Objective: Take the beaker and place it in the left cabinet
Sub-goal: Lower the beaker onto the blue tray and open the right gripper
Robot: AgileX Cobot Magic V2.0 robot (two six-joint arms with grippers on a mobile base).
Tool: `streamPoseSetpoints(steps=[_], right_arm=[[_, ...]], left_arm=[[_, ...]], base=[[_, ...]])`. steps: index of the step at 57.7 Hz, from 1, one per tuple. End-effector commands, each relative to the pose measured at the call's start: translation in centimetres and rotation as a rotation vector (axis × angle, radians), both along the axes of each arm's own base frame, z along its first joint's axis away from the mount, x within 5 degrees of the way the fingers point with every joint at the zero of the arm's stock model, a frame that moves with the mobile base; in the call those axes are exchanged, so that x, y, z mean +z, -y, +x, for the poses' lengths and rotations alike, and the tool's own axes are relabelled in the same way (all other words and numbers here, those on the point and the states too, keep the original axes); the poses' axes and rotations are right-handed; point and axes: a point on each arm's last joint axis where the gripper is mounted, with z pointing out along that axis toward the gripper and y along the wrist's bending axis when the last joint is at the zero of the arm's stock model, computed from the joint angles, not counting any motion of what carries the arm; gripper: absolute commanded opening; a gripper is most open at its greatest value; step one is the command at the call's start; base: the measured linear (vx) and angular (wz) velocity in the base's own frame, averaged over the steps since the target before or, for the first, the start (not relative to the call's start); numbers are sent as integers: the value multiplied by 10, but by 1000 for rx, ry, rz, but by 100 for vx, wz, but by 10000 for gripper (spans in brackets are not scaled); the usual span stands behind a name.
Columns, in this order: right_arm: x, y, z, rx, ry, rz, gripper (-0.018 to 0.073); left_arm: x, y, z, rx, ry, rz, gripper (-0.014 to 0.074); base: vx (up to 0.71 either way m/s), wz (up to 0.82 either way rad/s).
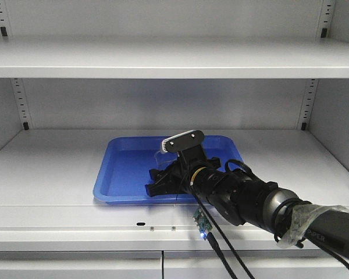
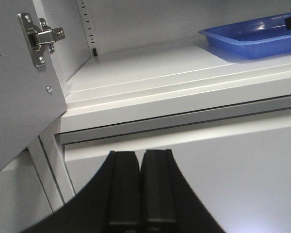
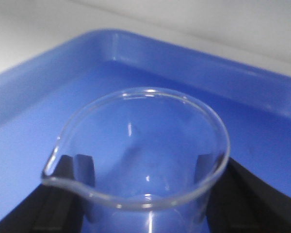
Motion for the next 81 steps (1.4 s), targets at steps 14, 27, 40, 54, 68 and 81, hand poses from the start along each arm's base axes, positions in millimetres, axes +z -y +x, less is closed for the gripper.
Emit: streamPoseSetpoints(steps=[14,27,40,54,68,81], right_arm=[[52,3,-4,21,151,81,483],[52,3,-4,19,147,83,666],[52,5,-6,-10,95,71,651],[69,11,-13,-27,99,67,622],[83,18,-21,-58,74,47,608],[101,22,-29,-71,79,109,592]], left_arm=[[14,0,-2,2,110,-9,-6],[14,0,-2,2,110,-9,-6],[14,0,-2,2,110,-9,-6],[14,0,-2,2,110,-9,-6],[14,0,-2,2,110,-9,-6],[14,0,-2,2,110,-9,-6]], base=[[0,0],[0,0],[0,0],[0,0],[0,0],[0,0]])
